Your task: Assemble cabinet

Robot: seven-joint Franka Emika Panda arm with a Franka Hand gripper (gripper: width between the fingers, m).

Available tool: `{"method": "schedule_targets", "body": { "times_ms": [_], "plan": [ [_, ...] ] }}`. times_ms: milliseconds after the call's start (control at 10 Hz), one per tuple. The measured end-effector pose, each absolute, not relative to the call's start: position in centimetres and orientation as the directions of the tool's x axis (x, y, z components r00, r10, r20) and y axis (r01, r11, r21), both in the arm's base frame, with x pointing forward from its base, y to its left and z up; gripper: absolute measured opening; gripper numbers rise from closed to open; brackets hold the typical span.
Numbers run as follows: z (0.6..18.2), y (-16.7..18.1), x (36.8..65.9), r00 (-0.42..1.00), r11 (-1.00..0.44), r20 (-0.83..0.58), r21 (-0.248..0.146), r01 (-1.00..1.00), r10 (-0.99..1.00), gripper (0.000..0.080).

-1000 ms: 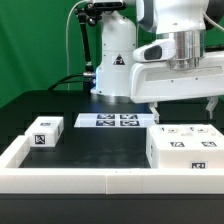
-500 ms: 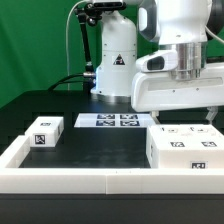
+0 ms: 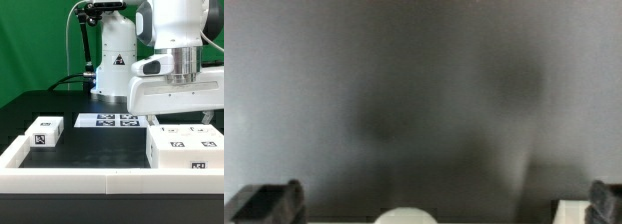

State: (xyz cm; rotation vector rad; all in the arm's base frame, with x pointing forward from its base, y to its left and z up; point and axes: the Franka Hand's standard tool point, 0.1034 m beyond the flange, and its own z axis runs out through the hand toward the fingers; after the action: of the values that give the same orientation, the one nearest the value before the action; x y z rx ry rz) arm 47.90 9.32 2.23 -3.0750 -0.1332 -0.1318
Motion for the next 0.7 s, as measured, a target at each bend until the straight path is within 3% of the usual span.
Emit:
{"method": "schedule_targets", "body": {
  "times_ms": [300, 700],
  "plan": [
    [0.8, 7.1, 47.6, 0.997, -0.998, 0.068, -0.041, 0.048, 0.045, 0.0797],
    [0.7, 7.1, 47.6, 0.996, -0.998, 0.067, -0.040, 0.056, 0.053, 0.0797]
  ]
}}
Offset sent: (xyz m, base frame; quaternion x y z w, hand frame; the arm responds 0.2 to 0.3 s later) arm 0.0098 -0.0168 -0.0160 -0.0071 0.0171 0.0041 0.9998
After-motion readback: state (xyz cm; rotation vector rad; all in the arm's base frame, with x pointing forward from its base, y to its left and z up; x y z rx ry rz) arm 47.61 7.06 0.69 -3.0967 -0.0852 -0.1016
